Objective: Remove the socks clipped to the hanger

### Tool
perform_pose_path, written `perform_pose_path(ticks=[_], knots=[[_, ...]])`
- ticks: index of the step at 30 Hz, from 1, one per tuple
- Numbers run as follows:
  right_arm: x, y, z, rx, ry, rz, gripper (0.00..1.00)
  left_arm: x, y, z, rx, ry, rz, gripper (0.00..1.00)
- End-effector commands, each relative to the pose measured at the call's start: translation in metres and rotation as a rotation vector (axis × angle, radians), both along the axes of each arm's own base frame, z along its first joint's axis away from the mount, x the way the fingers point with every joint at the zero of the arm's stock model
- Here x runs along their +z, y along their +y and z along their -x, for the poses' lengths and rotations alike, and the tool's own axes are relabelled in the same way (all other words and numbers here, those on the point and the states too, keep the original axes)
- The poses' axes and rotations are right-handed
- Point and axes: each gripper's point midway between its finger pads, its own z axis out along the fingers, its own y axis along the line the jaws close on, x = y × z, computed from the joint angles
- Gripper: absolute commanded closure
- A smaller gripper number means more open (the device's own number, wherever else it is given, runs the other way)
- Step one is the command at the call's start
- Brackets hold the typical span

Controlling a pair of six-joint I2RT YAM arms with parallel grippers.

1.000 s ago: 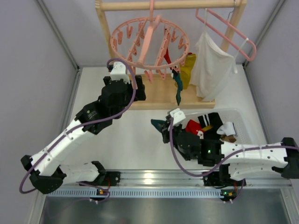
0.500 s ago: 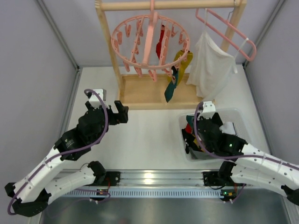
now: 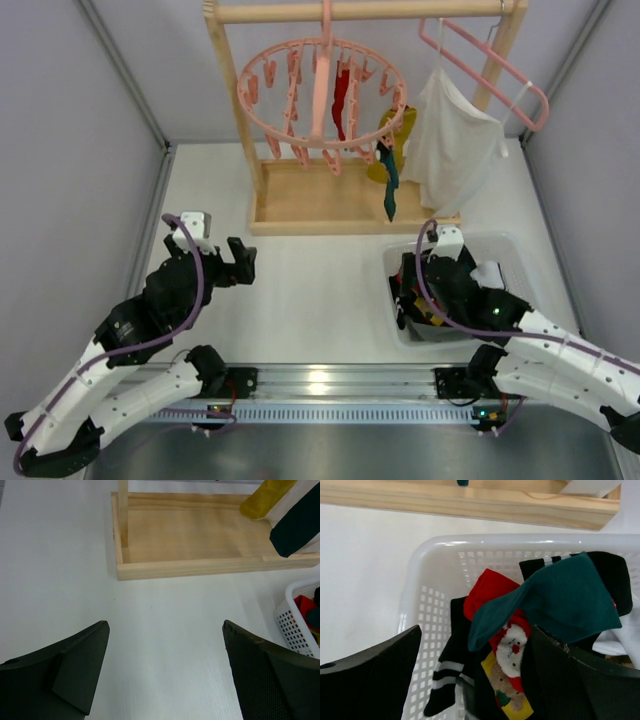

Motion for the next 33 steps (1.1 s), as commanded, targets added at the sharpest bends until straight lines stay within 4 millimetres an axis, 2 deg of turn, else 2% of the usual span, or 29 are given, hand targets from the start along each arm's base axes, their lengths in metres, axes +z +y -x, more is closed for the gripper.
perform_pose_path(ticks=[1,2,5,9,10,12,13,16,17,19,20,22,23,25,26,28,29,33], knots=[[0.048,0.006,0.006,0.063,-0.051,-0.109,0.13,-0.020,0.025,0.001,0.089,-0.004,-0.068,0.02],[0.058,0.008,0.010,0.094,-0.075,-0.144,0.13,-0.029,0.027,0.001,0.100,0.006,-0.079,0.02],[0.085,0.024,0.017,0.214,-0.145,-0.223,0.10,-0.027,0.029,0.005,0.103,-0.008,-0.026,0.02],[0.113,0.032,0.002,0.227,-0.222,-0.196,0.10,-0.029,0.034,0.007,0.120,-0.014,-0.009,0.02],[0.120,0.033,-0.006,0.216,-0.250,-0.168,0.10,-0.030,0.033,0.008,0.117,-0.013,-0.008,0.02],[0.123,0.050,-0.020,0.256,-0.261,-0.135,0.11,-0.031,0.032,0.008,0.111,-0.009,-0.009,0.02],[0.133,0.059,-0.030,0.291,-0.296,-0.146,0.11,-0.032,0.031,0.007,0.112,-0.005,-0.012,0.02],[0.136,0.074,-0.058,0.304,-0.308,-0.128,0.15,-0.036,0.030,0.006,0.110,0.006,-0.027,0.02],[0.141,0.074,-0.078,0.273,-0.341,-0.132,0.16,-0.036,0.029,0.005,0.108,0.009,-0.030,0.02],[0.139,0.071,-0.097,0.241,-0.356,-0.100,0.19,-0.038,0.027,0.005,0.099,0.015,-0.034,0.02],[0.136,0.070,-0.113,0.228,-0.361,-0.090,0.19,-0.038,0.027,0.005,0.101,0.015,-0.034,0.02],[0.141,0.072,-0.130,0.242,-0.406,-0.095,0.20,-0.038,0.026,0.006,0.095,0.016,-0.032,0.02],[0.132,0.064,-0.145,0.219,-0.394,-0.085,0.21,-0.038,0.026,0.006,0.095,0.016,-0.032,0.02],[0.133,0.065,-0.158,0.246,-0.421,-0.114,0.22,-0.038,0.027,0.006,0.094,0.013,-0.028,0.02],[0.122,0.055,-0.171,0.232,-0.406,-0.106,0.23,-0.038,0.027,0.006,0.094,0.013,-0.028,0.02],[0.119,0.054,-0.182,0.261,-0.428,-0.116,0.23,-0.038,0.026,0.007,0.089,0.014,-0.027,0.02],[0.108,0.050,-0.192,0.247,-0.415,-0.097,0.24,-0.039,0.026,0.007,0.088,0.016,-0.028,0.02],[0.095,0.058,-0.210,0.290,-0.451,-0.133,0.36,-0.039,0.025,0.006,0.087,0.019,-0.029,0.02]])
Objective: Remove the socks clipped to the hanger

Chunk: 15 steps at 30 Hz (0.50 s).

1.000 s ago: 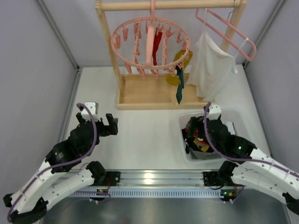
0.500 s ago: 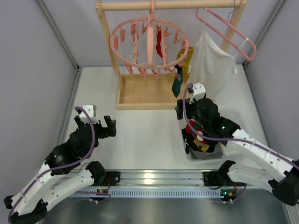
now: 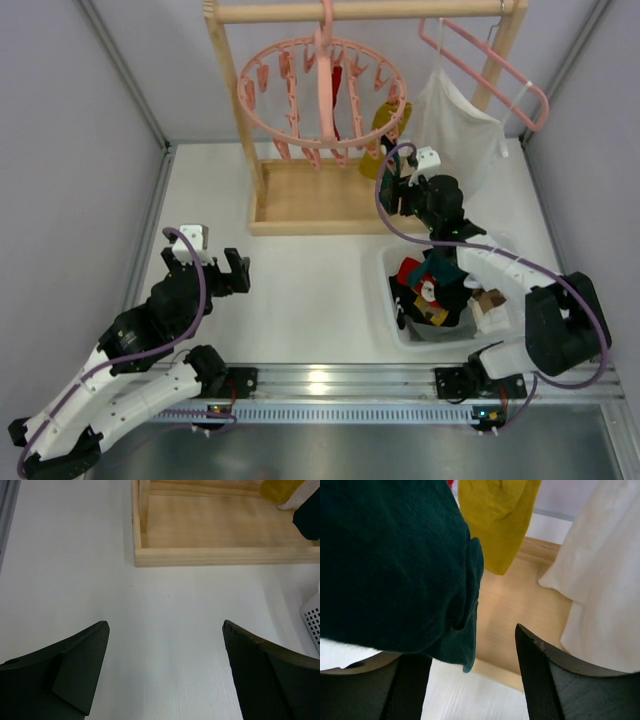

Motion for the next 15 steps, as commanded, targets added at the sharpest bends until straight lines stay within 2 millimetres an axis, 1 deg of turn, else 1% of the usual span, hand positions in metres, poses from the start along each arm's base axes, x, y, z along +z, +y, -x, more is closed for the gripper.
perform_pose_path(ticks=[1,3,4,5,8,9,10,11,12,13,14,15], knots=[[0.041,0.022,-0.022,0.110,-0.195,-0.106,0.39,-0.001,-0.002,-0.002,0.003,0.002,0.010,0.02],[0.036,0.023,-0.033,0.109,-0.232,-0.119,0.41,-0.002,-0.003,-0.002,-0.001,0.004,0.010,0.02],[0.034,0.028,-0.035,0.132,-0.237,-0.127,0.41,-0.002,-0.003,-0.001,-0.004,0.006,0.010,0.02],[0.030,0.032,-0.042,0.141,-0.250,-0.135,0.42,-0.002,-0.004,-0.002,-0.004,0.005,0.011,0.02],[0.027,0.041,-0.051,0.156,-0.277,-0.177,0.49,-0.002,-0.004,-0.001,-0.007,0.008,0.009,0.02],[0.028,0.041,-0.053,0.150,-0.284,-0.190,0.52,-0.002,-0.005,-0.002,-0.008,0.008,0.010,0.02],[0.030,0.042,-0.054,0.151,-0.294,-0.211,0.53,-0.002,-0.005,-0.002,-0.008,0.009,0.009,0.02],[0.026,0.044,-0.055,0.154,-0.292,-0.221,0.55,-0.001,-0.005,-0.002,-0.010,0.008,0.011,0.02],[0.032,0.046,-0.055,0.163,-0.320,-0.239,0.61,-0.001,-0.005,-0.002,-0.011,0.007,0.013,0.02],[0.034,0.049,-0.053,0.181,-0.329,-0.252,0.64,0.000,-0.005,-0.002,-0.009,0.008,0.012,0.02],[0.031,0.049,-0.053,0.182,-0.330,-0.258,0.69,0.003,-0.006,-0.001,-0.016,0.004,0.019,0.02],[0.034,0.050,-0.051,0.184,-0.337,-0.270,0.79,0.004,-0.007,-0.001,-0.023,0.003,0.018,0.02]])
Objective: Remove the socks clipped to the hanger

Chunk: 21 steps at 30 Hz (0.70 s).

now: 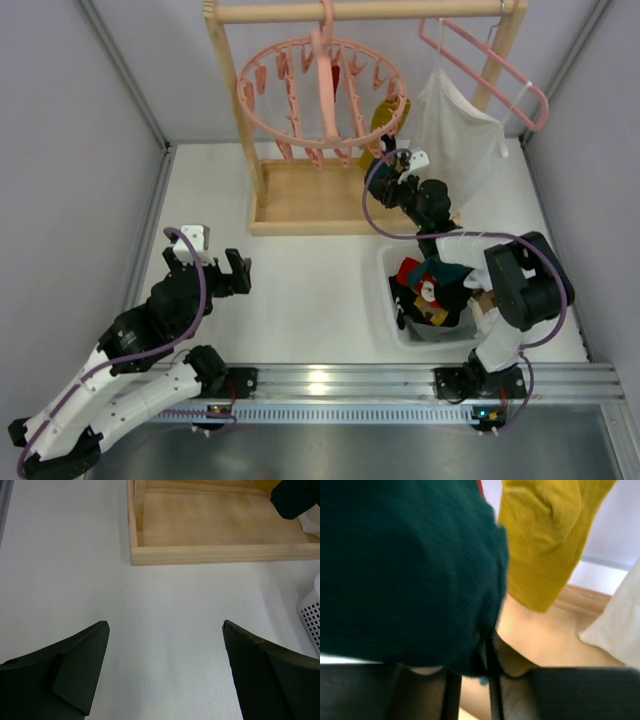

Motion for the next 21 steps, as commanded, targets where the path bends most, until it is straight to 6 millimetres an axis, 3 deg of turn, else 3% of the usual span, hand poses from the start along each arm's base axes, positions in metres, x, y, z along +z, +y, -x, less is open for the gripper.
perform_pose_path(ticks=[1,5,6,7,9,10,12,13,15,16,19,20,21], knots=[[0.059,0.006,0.001,0.043,-0.195,-0.142,0.81,0.008,-0.006,-0.001,-0.019,-0.006,0.026,0.02],[0.069,0.003,0.023,0.034,-0.227,-0.161,0.95,0.026,-0.016,0.005,-0.073,-0.015,0.112,0.02],[0.071,0.003,0.029,0.029,-0.231,-0.164,1.00,0.040,-0.019,0.008,-0.089,-0.028,0.158,0.02],[0.065,0.002,0.037,0.016,-0.218,-0.162,1.00,0.047,-0.023,0.009,-0.105,-0.030,0.179,0.02],[0.080,0.000,0.051,0.004,-0.240,-0.174,1.00,0.068,-0.036,0.016,-0.176,-0.036,0.249,0.02],[0.074,0.001,0.060,-0.014,-0.222,-0.167,1.00,0.094,-0.039,0.020,-0.204,-0.063,0.291,0.02],[0.084,-0.001,0.075,-0.036,-0.245,-0.149,1.00,0.115,-0.058,0.024,-0.295,-0.057,0.321,0.02],[0.081,0.005,0.085,-0.054,-0.231,-0.138,1.00,0.147,-0.058,0.030,-0.330,-0.104,0.367,0.02],[0.083,0.011,0.101,-0.057,-0.212,-0.104,1.00,0.166,-0.073,0.028,-0.382,-0.103,0.361,0.02],[0.089,0.018,0.113,-0.059,-0.206,-0.111,1.00,0.190,-0.071,0.029,-0.387,-0.142,0.386,0.02],[0.081,0.035,0.137,-0.068,-0.152,-0.084,1.00,0.209,-0.087,0.013,-0.389,-0.144,0.359,0.02],[0.085,0.038,0.145,-0.072,-0.151,-0.088,1.00,0.229,-0.086,0.013,-0.386,-0.176,0.381,0.02],[0.083,0.043,0.152,-0.067,-0.146,-0.073,1.00,0.234,-0.089,0.008,-0.381,-0.180,0.376,0.02]])
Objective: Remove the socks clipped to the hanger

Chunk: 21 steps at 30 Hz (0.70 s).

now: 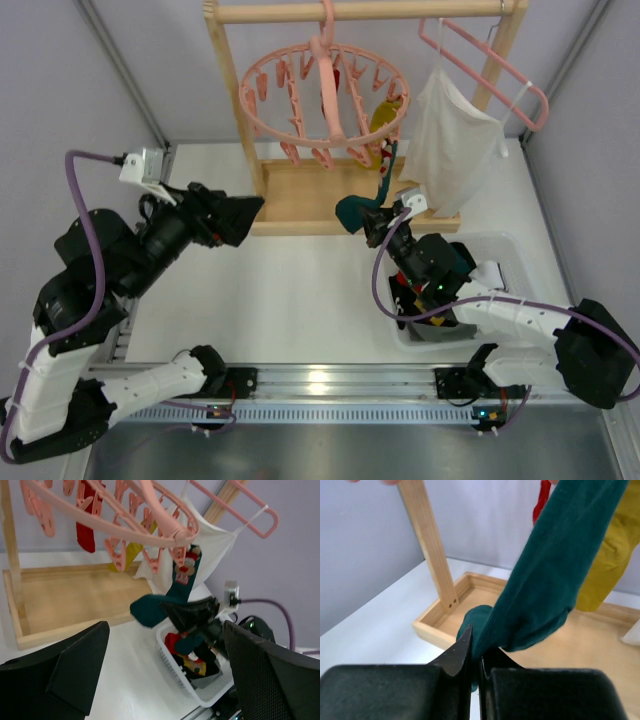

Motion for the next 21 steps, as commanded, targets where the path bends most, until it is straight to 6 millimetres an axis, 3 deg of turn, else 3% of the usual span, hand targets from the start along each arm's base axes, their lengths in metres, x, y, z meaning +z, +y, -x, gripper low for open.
perform_pose_path(ticks=[1,2,4,8,13,15,21], knots=[[-0.011,0.006,0.023,-0.087,0.058,0.059,1.00,0.018,-0.028,-0.022,-0.020,-0.005,-0.032,0.02],[-0.012,0.004,0.026,-0.121,0.072,0.061,1.00,0.026,-0.036,-0.030,-0.017,-0.005,-0.029,0.02],[-0.005,0.024,0.046,-0.081,0.065,0.060,1.00,0.034,-0.042,-0.039,-0.001,-0.007,-0.027,0.02],[-0.007,0.053,0.067,-0.052,0.081,0.072,1.00,0.044,-0.053,-0.053,0.020,-0.019,-0.045,0.02],[-0.010,0.094,0.086,-0.037,0.090,0.103,1.00,0.034,-0.061,-0.073,0.121,-0.022,-0.137,0.02],[-0.010,0.101,0.087,-0.048,0.095,0.099,1.00,0.027,-0.063,-0.080,0.188,-0.022,-0.195,0.01],[-0.008,0.130,0.092,-0.064,0.096,0.100,1.00,0.012,-0.070,-0.082,0.301,-0.034,-0.319,0.01]])
